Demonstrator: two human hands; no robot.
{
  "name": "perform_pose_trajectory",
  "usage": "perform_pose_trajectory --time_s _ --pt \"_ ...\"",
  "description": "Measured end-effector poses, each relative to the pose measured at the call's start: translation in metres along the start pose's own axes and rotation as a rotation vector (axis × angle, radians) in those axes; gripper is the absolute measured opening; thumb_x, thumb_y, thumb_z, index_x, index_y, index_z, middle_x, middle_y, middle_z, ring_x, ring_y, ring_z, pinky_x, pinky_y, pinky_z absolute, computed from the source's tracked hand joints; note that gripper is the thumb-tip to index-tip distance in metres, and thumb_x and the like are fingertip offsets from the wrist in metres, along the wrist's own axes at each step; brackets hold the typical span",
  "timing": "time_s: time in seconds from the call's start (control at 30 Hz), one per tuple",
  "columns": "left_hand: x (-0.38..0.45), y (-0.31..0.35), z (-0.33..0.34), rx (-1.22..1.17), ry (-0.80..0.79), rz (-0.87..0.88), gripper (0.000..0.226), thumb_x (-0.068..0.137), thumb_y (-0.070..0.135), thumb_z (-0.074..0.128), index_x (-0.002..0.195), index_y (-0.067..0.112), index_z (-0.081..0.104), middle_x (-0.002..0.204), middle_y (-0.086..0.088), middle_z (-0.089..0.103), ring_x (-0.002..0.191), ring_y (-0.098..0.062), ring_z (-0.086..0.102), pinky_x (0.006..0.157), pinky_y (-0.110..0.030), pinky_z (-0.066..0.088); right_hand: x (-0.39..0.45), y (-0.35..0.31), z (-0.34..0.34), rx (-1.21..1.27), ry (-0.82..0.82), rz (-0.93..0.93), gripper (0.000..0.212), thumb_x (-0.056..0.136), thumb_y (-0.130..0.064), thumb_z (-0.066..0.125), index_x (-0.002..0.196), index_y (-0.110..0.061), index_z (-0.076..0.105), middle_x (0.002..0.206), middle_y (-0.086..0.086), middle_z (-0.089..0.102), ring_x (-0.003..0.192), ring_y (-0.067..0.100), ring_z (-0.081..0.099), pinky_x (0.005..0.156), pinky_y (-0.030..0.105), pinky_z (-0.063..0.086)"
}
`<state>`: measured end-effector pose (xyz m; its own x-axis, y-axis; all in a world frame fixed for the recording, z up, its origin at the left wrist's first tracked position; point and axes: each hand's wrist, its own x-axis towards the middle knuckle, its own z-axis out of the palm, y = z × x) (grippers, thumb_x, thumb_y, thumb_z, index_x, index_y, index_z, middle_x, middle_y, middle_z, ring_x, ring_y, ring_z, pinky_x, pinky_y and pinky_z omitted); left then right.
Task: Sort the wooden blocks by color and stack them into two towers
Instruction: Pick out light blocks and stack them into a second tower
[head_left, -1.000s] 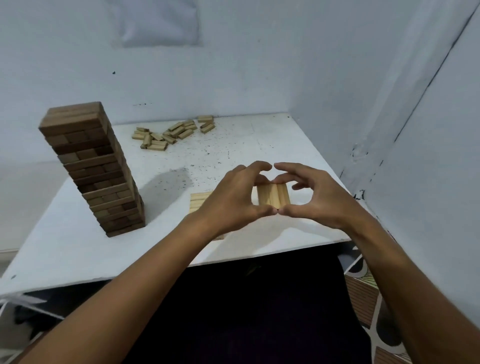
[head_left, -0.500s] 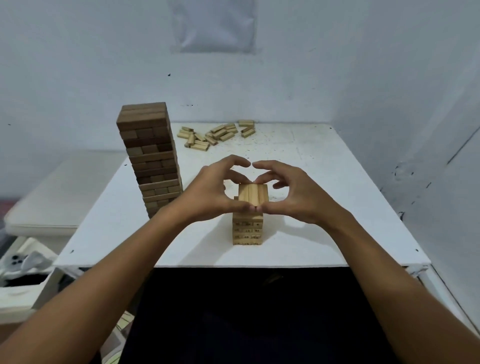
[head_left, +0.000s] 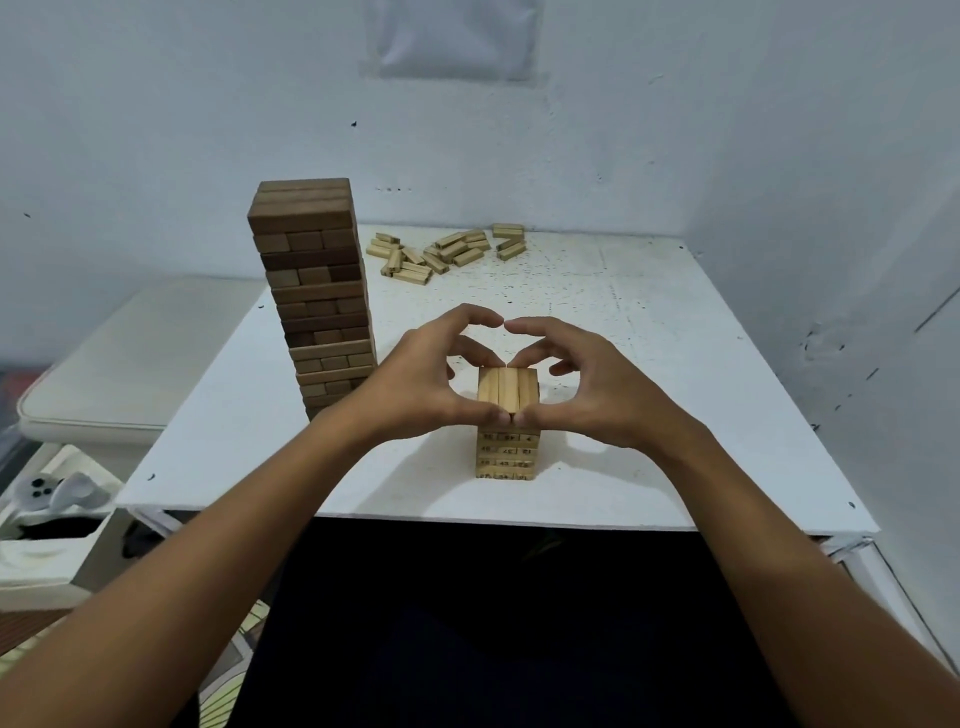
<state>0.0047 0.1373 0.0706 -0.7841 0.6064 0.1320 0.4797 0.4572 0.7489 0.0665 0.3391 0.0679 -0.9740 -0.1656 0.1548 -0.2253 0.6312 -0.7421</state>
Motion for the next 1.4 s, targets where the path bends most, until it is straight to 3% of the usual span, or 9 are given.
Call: perform_pose_trajectory --time_s 0.23,0.53,1.07,1.4 --pt "-0.0006 -0.0024 0.0028 -0.009 -0.009 -0.002 0.094 0.062 0.025 0.091 0.131 0.045 0.031 0.105 0.013 0.069 0.100 0.013 0.055 0.081 -0.018 0.045 -0.0020 0.0008 0.0010 0.007 -0.004 0.021 0.075 0.069 -0.019 0.084 0.129 -0.039 0.043 0.111 -0.010 0.065 0.111 -0.002 0.055 0.094 0.024 0.043" --pt "-0.0012 -0.0037 0.0059 0.001 -0.007 0.002 0.095 0.063 0.027 0.090 0.130 0.050 0.027 0.103 0.017 0.066 0.097 0.019 0.052 0.080 -0.017 0.045 -0.0040 0.0003 0.0015 -0.001 -0.004 0.020 0.077 0.070 -0.019 0.084 0.132 -0.036 0.043 0.113 -0.009 0.065 0.113 0.001 0.055 0.091 0.022 0.043" --pt "-0.0031 -0.0025 0.0055 0.002 -0.012 0.002 0.094 0.064 0.023 0.089 0.133 0.045 0.030 0.106 0.018 0.064 0.102 0.012 0.055 0.081 -0.015 0.045 -0.0040 0.0032 0.0035 0.011 0.000 0.024 0.079 0.070 -0.019 0.084 0.134 -0.037 0.041 0.115 -0.009 0.065 0.113 0.000 0.055 0.090 0.022 0.044" --pt "-0.0053 -0.0005 0.0062 -0.014 -0.014 0.002 0.093 0.066 0.021 0.088 0.139 0.037 0.033 0.113 0.009 0.066 0.107 0.001 0.057 0.083 -0.019 0.046 -0.0042 0.0026 0.0033 0.012 -0.003 0.024 0.080 0.071 -0.018 0.084 0.136 -0.037 0.040 0.115 -0.009 0.065 0.114 0.000 0.054 0.090 0.020 0.044"
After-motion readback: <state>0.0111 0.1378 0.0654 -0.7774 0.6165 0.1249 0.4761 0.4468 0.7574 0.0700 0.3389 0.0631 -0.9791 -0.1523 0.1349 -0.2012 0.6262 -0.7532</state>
